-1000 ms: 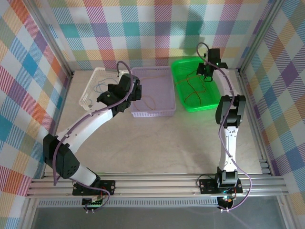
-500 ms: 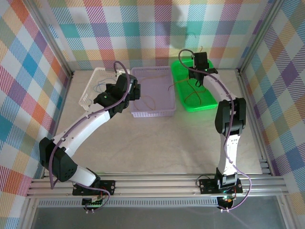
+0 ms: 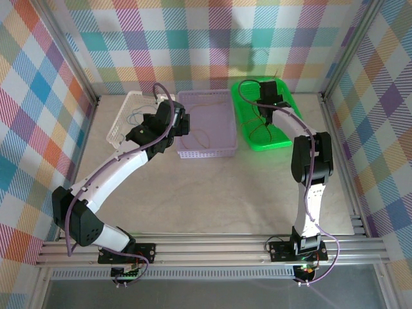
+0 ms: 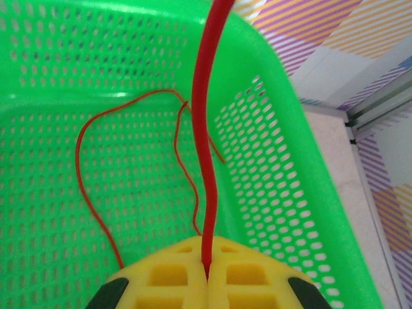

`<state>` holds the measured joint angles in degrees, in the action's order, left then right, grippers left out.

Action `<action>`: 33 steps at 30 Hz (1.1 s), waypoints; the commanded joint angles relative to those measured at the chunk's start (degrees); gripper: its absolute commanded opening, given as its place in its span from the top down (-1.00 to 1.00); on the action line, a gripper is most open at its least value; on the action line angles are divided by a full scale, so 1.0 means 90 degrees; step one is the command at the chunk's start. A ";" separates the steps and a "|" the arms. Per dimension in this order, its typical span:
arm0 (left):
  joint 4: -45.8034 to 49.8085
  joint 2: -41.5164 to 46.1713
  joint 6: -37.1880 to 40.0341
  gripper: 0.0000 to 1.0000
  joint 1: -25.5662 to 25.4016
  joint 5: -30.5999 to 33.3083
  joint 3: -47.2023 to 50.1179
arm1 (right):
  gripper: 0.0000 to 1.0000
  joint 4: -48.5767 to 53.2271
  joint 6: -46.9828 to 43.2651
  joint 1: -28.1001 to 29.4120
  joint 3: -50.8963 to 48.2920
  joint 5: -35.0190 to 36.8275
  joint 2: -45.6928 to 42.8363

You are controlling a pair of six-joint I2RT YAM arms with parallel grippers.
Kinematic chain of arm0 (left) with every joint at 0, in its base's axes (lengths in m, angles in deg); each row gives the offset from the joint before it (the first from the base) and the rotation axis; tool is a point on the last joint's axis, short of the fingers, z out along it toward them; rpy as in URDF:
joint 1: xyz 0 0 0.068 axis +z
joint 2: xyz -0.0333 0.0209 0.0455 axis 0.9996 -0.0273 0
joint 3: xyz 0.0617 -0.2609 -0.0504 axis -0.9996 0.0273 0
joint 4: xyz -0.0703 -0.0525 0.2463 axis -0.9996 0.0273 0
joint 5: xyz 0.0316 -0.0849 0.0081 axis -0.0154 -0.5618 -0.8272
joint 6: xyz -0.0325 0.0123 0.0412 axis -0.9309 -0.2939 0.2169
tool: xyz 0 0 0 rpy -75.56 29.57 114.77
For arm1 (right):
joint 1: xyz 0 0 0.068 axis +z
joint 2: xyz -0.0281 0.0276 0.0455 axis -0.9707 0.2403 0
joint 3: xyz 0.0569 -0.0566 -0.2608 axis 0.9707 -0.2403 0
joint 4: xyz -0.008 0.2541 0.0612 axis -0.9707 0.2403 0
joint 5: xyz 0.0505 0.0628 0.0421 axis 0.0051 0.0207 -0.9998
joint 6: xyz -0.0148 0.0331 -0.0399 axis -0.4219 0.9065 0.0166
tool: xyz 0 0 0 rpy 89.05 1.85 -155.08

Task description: Untangle the cables

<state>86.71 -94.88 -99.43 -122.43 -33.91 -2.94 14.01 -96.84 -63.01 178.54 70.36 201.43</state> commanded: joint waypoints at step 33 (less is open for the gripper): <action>-0.0155 0.0249 -0.0130 -1.00 0.0009 -0.0160 0.0109 | 0.94 0.4806 0.0881 -0.0329 0.3838 -0.1951 0.2759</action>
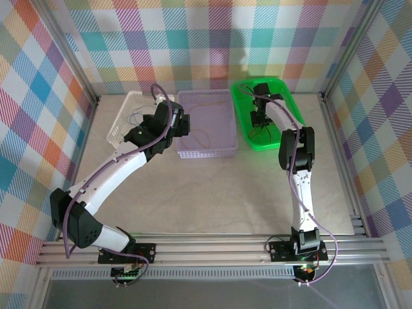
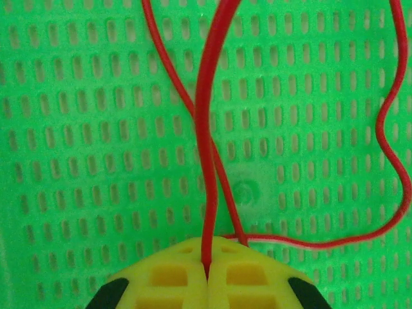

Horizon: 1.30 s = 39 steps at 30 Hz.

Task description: Untangle the cables

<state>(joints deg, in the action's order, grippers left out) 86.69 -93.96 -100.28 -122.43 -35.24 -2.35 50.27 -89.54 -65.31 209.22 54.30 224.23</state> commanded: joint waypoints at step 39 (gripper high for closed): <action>0.0177 -0.0485 0.0043 -1.00 0.0152 0.0427 -0.0248 | -0.99 -0.3108 0.0429 -0.0104 -0.4345 -0.1790 -0.5232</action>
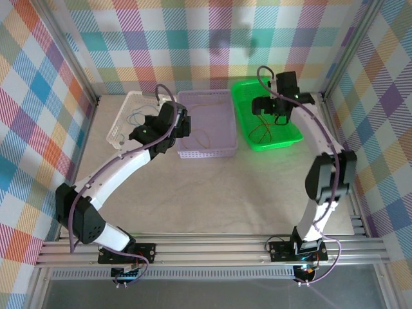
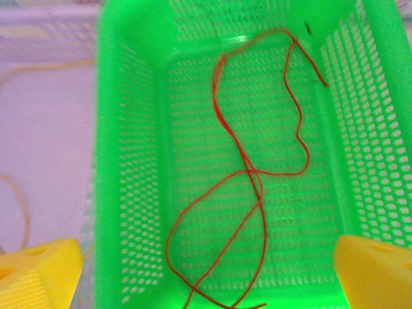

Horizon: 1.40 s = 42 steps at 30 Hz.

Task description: Untangle the cables

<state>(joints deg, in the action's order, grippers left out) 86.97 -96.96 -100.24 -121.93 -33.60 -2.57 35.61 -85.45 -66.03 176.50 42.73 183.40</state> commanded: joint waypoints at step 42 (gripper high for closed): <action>-0.6630 0.0406 0.0941 -1.00 0.3295 -0.1372 0.5737 | -0.99 -0.9259 -0.0326 -0.0983 -0.8092 -0.0198 -0.1611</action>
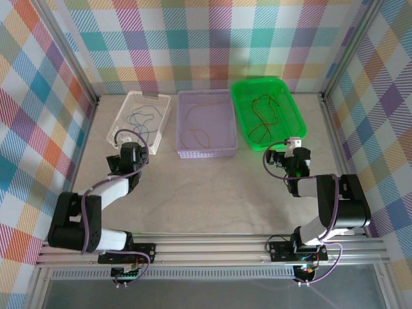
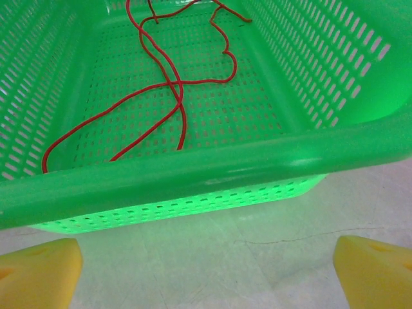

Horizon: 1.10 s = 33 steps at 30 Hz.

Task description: Untangle the cables

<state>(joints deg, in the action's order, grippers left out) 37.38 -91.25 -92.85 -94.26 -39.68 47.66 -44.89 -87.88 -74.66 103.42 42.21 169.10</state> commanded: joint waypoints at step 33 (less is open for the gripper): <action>-0.2904 -0.1052 0.0615 -1.00 0.0193 -0.2272 0.0643 | -0.99 -0.0282 -0.0041 -0.0032 0.0048 -0.0162 -0.0024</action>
<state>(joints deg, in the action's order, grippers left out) 13.12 -100.80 -87.36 -92.82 -59.30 53.21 -45.59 -87.88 -74.66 103.42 41.77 169.10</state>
